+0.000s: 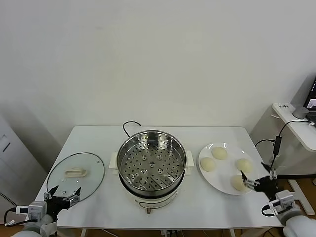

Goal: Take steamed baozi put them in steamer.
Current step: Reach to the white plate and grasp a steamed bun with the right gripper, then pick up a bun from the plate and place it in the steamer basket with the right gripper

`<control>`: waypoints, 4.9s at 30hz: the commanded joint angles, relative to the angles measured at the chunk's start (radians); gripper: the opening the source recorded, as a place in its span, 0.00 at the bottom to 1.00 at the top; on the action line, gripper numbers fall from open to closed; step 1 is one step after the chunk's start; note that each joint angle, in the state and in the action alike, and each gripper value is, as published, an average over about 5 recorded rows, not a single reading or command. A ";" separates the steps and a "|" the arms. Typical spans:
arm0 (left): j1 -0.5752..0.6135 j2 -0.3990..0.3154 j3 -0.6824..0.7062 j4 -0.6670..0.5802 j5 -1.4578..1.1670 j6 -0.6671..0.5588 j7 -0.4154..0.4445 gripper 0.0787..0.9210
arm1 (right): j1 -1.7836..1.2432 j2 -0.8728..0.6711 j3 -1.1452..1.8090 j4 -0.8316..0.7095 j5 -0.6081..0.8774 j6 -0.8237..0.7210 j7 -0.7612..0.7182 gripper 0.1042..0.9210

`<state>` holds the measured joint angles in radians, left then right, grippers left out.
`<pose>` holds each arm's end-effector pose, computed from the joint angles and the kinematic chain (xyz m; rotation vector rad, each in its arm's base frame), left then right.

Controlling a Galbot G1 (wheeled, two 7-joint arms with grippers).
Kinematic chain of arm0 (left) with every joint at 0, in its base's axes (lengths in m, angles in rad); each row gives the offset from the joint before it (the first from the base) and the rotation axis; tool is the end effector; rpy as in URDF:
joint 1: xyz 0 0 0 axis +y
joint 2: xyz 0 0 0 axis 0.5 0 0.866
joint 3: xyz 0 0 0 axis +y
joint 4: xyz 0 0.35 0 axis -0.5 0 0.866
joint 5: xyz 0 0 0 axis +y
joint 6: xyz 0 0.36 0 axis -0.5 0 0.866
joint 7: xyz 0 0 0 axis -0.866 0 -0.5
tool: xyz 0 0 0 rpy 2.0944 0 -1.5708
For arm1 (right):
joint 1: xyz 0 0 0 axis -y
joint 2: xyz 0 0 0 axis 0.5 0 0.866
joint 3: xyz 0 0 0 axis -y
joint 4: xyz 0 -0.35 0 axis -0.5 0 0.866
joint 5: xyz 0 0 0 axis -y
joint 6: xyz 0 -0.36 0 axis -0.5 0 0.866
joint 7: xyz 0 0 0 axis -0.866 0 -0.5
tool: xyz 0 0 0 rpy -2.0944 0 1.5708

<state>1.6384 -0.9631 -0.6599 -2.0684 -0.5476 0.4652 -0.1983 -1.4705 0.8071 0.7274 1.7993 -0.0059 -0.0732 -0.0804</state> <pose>0.1924 0.1370 -0.2757 0.0363 -2.5827 -0.1832 0.2536 -0.2369 -0.2731 0.1543 -2.7105 1.1262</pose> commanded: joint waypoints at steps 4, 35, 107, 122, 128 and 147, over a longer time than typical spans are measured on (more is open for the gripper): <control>-0.021 0.011 0.019 0.005 0.002 0.007 0.000 0.88 | 0.372 -0.188 -0.122 -0.220 -0.455 0.122 -0.357 0.88; -0.037 -0.001 0.024 0.013 0.031 0.027 0.008 0.88 | 1.480 -0.008 -1.128 -0.933 -0.306 0.375 -1.137 0.88; -0.019 -0.021 0.027 -0.006 0.074 0.020 0.016 0.88 | 1.861 0.127 -1.485 -0.870 -0.006 0.520 -1.186 0.56; -0.013 -0.011 0.031 -0.004 0.092 0.016 0.016 0.88 | 2.015 0.475 -1.595 -0.873 0.024 0.911 -1.215 0.56; -0.003 -0.017 0.034 -0.006 0.100 0.012 0.016 0.88 | 1.985 0.490 -1.622 -0.768 -0.042 0.946 -1.211 0.56; -0.002 -0.017 0.038 -0.020 0.111 0.015 0.017 0.88 | 1.766 0.393 -1.556 -0.571 -0.352 0.946 -1.180 0.56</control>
<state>1.6390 -0.9803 -0.6232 -2.0887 -0.4380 0.4780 -0.1819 0.3843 1.2067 -0.8551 1.1608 -0.2185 0.8239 -1.2695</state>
